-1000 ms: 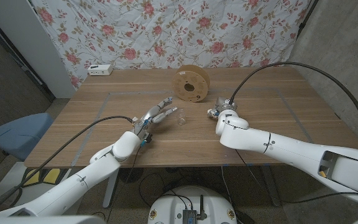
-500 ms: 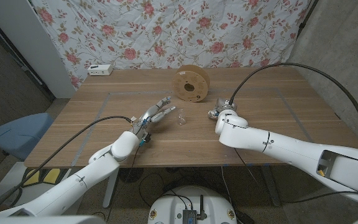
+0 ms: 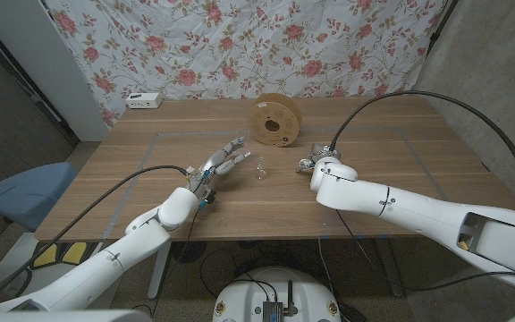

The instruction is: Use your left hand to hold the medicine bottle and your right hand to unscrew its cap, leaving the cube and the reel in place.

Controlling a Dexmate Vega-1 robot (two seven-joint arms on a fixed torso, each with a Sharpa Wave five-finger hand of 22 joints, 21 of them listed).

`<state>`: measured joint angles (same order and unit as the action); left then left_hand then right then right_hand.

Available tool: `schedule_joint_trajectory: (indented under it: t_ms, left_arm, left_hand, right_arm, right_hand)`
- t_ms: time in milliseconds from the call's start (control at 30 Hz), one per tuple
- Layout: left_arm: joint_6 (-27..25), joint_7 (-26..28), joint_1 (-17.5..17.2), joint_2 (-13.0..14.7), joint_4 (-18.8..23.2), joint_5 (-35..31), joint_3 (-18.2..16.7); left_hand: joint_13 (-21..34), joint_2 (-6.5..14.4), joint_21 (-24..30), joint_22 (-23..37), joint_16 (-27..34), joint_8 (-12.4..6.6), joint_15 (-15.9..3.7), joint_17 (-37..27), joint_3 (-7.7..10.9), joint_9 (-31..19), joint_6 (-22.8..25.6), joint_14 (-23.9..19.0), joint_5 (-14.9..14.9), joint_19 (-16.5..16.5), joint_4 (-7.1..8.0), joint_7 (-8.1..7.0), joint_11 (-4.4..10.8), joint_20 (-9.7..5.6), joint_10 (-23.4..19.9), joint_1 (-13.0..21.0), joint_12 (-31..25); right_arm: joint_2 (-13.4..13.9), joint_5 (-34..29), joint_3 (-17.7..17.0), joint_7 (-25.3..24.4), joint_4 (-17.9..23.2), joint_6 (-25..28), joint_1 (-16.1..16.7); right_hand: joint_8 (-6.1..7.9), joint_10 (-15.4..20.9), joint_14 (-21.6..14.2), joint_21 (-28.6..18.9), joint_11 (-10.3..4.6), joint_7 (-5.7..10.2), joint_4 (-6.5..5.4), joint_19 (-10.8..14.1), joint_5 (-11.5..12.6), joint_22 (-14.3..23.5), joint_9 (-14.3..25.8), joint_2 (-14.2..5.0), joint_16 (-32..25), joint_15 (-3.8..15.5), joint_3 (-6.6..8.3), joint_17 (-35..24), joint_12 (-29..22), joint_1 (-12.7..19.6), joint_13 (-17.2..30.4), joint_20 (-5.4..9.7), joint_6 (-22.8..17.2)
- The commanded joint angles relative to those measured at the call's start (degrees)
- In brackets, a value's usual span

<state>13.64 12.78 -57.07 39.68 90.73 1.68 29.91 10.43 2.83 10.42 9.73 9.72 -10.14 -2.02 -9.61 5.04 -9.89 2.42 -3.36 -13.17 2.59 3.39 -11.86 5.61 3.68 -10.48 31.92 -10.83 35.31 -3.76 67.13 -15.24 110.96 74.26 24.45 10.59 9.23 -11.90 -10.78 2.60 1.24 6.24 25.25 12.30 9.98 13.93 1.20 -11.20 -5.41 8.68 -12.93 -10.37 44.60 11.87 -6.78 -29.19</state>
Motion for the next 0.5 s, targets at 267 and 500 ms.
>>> schedule_joint_trajectory:
  t_ms: [267,500]
  left_arm:
    - [2.01,-1.99,1.40,0.08,-1.42,1.81,-0.75]
    - [3.28,-2.69,1.95,0.30,-1.89,2.28,-1.16]
  left_hand:
    - [0.00,1.50,0.26,0.08,-0.17,0.38,-0.46,0.03,0.40,0.04,-2.18,2.69,-0.33,0.16,-0.43,-0.02,-0.27,-1.11,2.92,-0.06,0.30]
    - [0.01,1.67,0.34,0.09,-0.10,0.32,-0.18,0.02,0.24,0.04,-3.14,3.80,-0.23,0.19,-0.43,-0.19,-0.43,-0.46,4.38,-0.38,0.39]
  right_arm:
    - [2.05,0.12,-1.66,-1.73,4.41,-1.10,2.11]
    - [3.36,-0.82,-2.34,-2.45,6.31,-2.99,3.15]
  right_hand:
    - [-0.71,-3.81,4.52,0.41,0.66,0.25,-0.26,-3.62,0.91,0.08,-0.27,0.43,0.62,-1.16,-0.58,0.07,-0.08,-1.95,0.21,-0.19,7.17]
    - [-0.78,-4.63,5.77,0.36,0.64,0.45,-0.30,-4.39,1.14,0.06,-0.51,0.59,0.65,-1.22,-0.74,0.17,-0.18,-2.46,0.16,0.07,9.46]
